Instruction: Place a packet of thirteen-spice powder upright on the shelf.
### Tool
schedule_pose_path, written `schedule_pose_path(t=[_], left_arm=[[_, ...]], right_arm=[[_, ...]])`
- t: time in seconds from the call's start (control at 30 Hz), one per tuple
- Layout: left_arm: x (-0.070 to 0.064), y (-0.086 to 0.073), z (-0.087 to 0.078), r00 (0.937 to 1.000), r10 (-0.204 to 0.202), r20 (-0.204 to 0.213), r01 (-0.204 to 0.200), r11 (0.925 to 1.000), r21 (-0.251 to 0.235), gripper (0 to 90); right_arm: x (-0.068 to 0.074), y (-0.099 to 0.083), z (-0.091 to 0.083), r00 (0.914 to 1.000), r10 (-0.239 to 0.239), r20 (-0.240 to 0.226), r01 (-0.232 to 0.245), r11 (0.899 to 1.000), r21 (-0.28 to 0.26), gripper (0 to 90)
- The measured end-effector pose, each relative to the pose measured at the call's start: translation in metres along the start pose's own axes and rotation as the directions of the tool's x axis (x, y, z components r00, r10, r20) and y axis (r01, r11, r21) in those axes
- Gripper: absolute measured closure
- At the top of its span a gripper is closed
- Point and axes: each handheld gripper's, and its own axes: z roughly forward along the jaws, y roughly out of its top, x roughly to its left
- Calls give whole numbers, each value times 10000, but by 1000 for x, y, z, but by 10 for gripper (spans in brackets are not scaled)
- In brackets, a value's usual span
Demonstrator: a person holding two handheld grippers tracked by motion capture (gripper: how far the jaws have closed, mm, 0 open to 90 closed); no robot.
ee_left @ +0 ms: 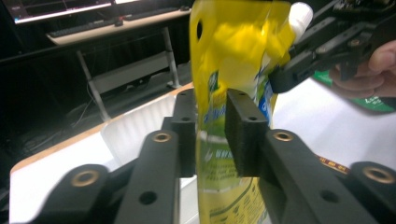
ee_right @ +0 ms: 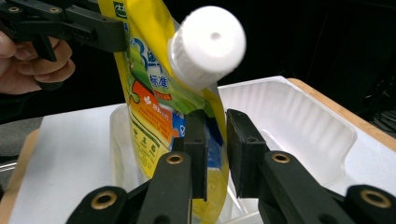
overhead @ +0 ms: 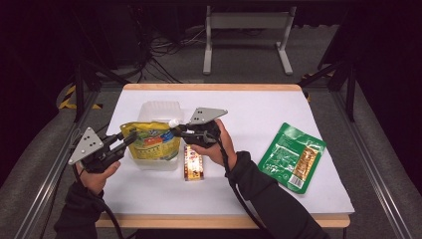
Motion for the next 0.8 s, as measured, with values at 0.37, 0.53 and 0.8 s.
schedule_pose_path(t=[0.37, 0.53, 0.8], left_arm=[[-20, 11, -10, 9896, 1037, -993, -1026, 9946, 166, 457], [-22, 14, -24, 9840, 840, -1572, -851, 9964, -4, 281], [-26, 13, -43, 9810, 787, -1775, -825, 9965, -140, 142]], right_arm=[[2, -8, -10, 9997, -210, 80, 209, 9996, 207, 832], [2, -9, -14, 9997, -193, 127, 191, 9997, 179, 847], [3, -12, -16, 9996, -228, 154, 225, 9996, 188, 863]])
